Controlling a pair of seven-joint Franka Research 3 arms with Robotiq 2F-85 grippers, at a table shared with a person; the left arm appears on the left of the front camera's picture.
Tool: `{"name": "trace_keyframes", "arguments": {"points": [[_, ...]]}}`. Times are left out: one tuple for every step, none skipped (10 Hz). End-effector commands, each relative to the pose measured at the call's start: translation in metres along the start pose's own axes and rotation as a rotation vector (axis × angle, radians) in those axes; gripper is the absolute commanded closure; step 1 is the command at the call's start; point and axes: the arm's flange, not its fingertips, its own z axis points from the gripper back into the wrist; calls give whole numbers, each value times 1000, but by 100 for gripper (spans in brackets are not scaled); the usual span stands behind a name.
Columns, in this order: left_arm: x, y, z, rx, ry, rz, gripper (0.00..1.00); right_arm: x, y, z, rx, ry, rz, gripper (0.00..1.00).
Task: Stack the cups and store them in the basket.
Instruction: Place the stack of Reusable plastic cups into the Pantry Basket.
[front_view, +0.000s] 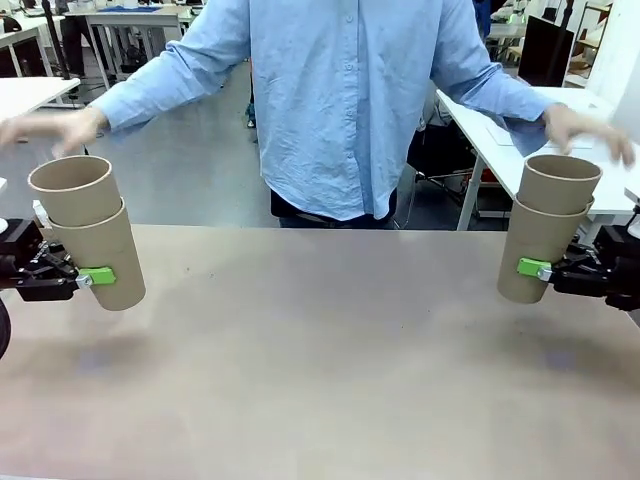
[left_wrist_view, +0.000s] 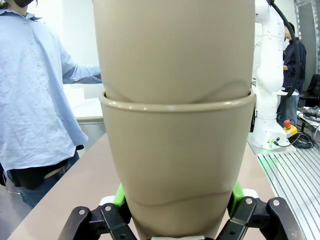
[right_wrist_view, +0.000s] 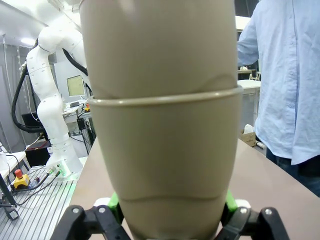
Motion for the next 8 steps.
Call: {"name": "trace_keyframes", "arguments": {"points": [[4, 1, -3, 5, -6, 2, 15, 5, -1, -4, -7, -6, 6, 16], [4, 1, -3, 5, -6, 2, 15, 5, -1, -4, -7, -6, 6, 16], [4, 1, -3, 5, -6, 2, 15, 5, -1, -4, -7, -6, 6, 16], [4, 1, -3, 5, -6, 2, 15, 5, -1, -4, -7, -6, 6, 16], [4, 1, -3, 5, -6, 2, 15, 5, -1, -4, -7, -6, 6, 16], [4, 1, -3, 5, -6, 2, 15, 5, -1, -4, -7, -6, 6, 16], [4, 1, -3, 5, -6, 2, 15, 5, -1, -4, -7, -6, 6, 16], [4, 1, -3, 5, -6, 2, 15, 5, -1, -4, -7, -6, 6, 16]]}}
